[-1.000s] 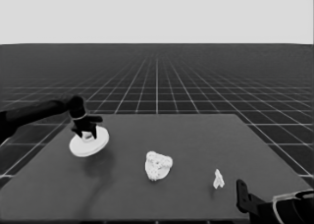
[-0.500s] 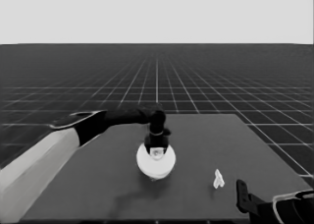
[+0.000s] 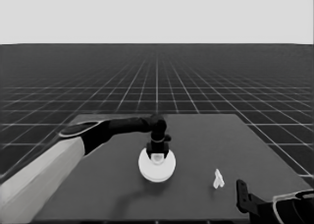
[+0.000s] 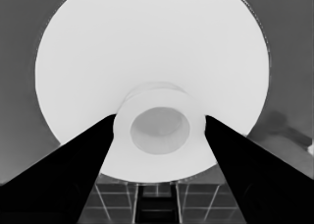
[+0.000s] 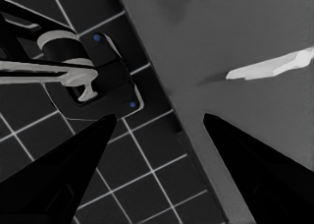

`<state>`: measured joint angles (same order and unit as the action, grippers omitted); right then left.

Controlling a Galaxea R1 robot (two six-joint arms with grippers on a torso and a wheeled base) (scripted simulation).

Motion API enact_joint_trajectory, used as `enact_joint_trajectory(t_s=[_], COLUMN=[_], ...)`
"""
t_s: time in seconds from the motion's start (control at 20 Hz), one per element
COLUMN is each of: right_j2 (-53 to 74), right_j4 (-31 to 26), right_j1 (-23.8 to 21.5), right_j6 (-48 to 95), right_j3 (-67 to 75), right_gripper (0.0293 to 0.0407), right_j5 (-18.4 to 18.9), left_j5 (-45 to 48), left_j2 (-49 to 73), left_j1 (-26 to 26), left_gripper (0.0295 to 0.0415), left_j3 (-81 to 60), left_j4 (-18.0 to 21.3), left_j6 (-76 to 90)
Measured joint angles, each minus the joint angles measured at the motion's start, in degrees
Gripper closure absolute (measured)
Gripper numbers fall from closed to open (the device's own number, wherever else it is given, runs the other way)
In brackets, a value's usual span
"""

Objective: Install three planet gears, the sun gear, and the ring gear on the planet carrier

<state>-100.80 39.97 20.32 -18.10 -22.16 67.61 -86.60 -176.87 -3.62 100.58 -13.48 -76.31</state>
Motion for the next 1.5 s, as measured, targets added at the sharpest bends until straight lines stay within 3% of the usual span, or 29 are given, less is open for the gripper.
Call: enact_joint_trajectory(t_s=[1.5], right_j2=[0.0], right_j4=[0.0], right_j1=[0.0], right_j6=[0.0], right_j3=[0.0], right_gripper=[0.0315], right_j5=[0.0], left_j5=[0.0], left_j2=[0.1], left_j1=[-1.0], left_gripper=[0.0360], left_j3=[0.2], left_j4=[0.0], left_j6=[13.3])
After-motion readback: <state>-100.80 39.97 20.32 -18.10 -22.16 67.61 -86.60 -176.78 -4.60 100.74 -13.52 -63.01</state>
